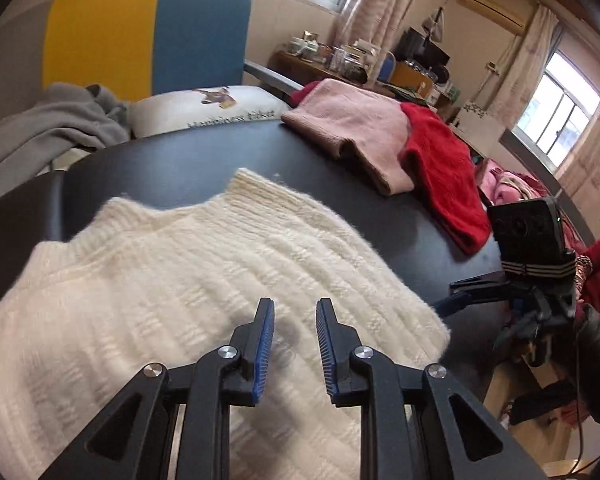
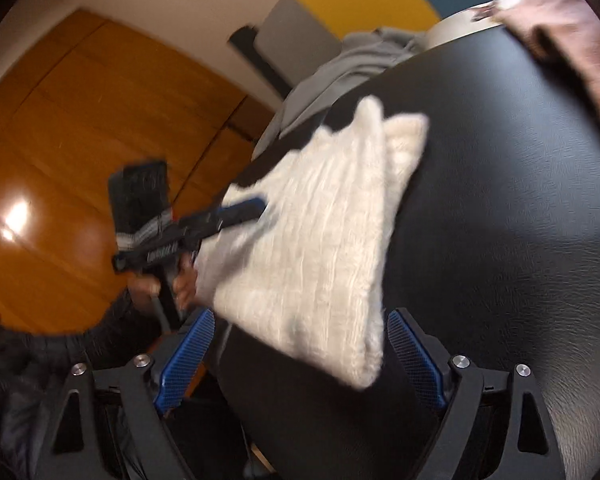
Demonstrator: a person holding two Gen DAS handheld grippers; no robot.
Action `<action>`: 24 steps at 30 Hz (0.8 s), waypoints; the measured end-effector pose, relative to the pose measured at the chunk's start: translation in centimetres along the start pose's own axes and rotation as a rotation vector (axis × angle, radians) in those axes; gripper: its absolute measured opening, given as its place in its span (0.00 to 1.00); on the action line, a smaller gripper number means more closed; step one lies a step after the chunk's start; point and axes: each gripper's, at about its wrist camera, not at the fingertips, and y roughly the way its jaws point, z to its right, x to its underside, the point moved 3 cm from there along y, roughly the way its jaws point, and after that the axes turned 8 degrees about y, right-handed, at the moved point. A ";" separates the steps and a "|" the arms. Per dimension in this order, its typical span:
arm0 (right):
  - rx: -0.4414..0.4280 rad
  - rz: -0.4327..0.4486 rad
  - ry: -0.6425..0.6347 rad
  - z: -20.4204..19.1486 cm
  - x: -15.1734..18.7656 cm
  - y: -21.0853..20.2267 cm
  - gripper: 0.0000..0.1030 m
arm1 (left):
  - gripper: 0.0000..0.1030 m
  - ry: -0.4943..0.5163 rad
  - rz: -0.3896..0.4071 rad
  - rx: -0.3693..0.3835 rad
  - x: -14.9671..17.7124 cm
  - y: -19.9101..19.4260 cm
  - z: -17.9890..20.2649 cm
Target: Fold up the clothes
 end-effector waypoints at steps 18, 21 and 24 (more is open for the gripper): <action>-0.101 -0.677 -0.183 -3.1 3.2 5.5 0.92 | 0.17 -0.018 -0.100 0.098 2.1 1.9 0.5; -0.046 -0.632 -0.167 -2.9 3.5 4.4 0.91 | 0.17 -0.052 -0.048 0.069 1.7 0.4 -0.3; 0.128 -0.549 -0.206 -3.1 3.2 2.9 0.91 | 0.19 -0.085 0.005 0.039 1.3 -1.0 -1.0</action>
